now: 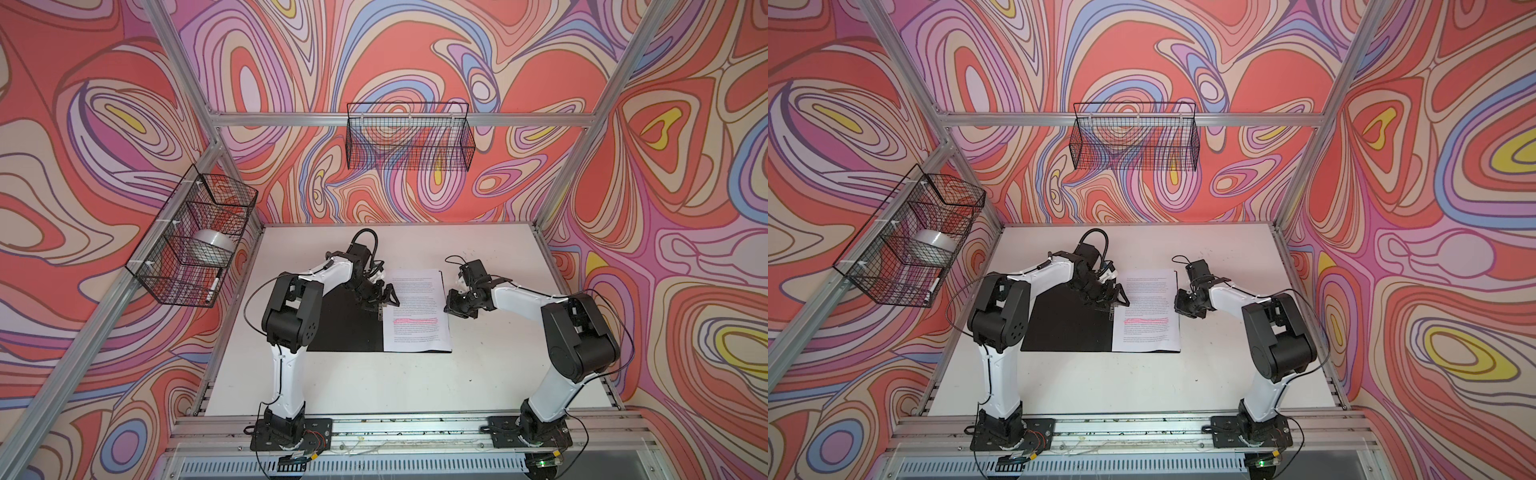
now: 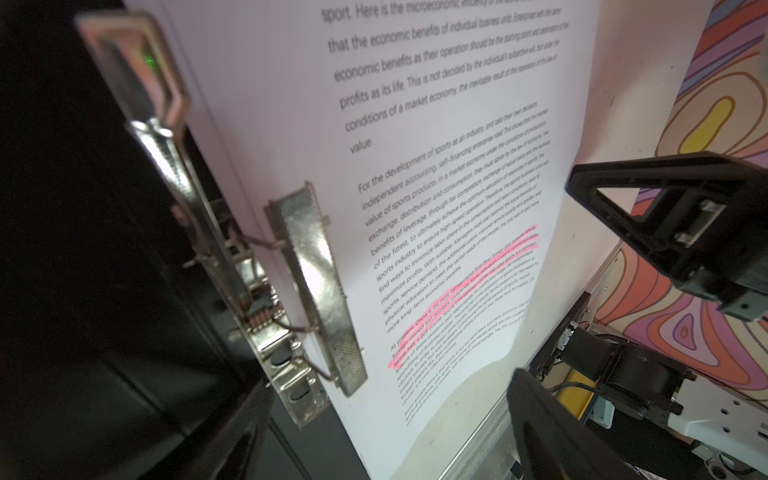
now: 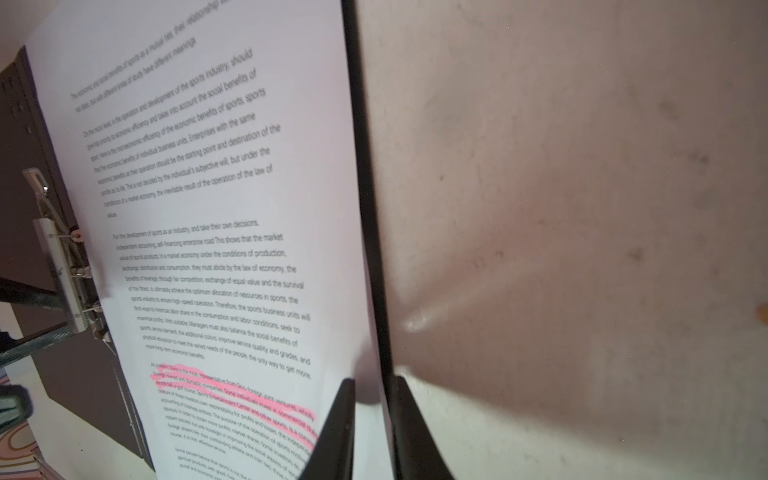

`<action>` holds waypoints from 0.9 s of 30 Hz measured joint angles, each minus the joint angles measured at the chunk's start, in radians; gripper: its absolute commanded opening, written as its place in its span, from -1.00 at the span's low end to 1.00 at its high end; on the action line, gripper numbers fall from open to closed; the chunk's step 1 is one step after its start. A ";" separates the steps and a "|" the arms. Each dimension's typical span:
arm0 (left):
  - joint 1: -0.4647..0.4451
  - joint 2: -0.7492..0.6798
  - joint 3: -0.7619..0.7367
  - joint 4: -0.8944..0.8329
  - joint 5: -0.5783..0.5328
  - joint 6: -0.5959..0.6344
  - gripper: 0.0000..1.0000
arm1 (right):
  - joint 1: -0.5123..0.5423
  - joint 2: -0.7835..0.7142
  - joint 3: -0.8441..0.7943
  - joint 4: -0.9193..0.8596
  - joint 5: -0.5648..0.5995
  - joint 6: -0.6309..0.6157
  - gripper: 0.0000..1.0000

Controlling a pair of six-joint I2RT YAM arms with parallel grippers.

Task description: Put the files into the folder

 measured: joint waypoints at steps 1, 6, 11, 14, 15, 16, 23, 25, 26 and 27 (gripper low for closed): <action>0.000 0.000 0.000 0.000 0.000 0.000 0.78 | 0.001 0.000 0.000 0.002 0.000 0.000 -0.69; 0.000 0.000 0.000 0.000 0.000 0.000 0.78 | 0.006 0.000 0.000 0.007 -0.002 0.000 -0.77; 0.000 0.000 0.000 0.000 0.000 0.000 0.78 | 0.008 0.000 0.000 0.010 -0.005 0.000 -0.80; 0.000 0.000 0.000 0.000 0.001 0.000 0.78 | 0.010 0.000 0.000 0.010 -0.006 0.000 -0.79; 0.000 0.000 0.000 0.000 0.002 0.000 0.78 | 0.011 0.000 0.000 0.010 -0.006 0.000 -0.77; 0.000 0.000 0.000 0.000 0.002 0.000 0.78 | 0.013 0.001 0.000 0.010 -0.006 -0.001 -0.74; 0.000 0.000 0.001 -0.003 0.006 0.000 0.78 | 0.014 0.018 0.000 0.003 0.008 0.000 -0.61; 0.000 0.000 0.002 -0.005 0.006 0.001 0.77 | 0.015 0.007 0.000 -0.008 0.018 0.002 -0.59; 0.000 0.000 0.005 -0.009 0.005 0.004 0.78 | 0.015 -0.006 0.000 -0.018 0.024 0.003 -0.58; 0.000 0.000 0.007 -0.013 0.004 0.005 0.78 | 0.015 -0.019 0.000 -0.023 0.029 0.004 -0.58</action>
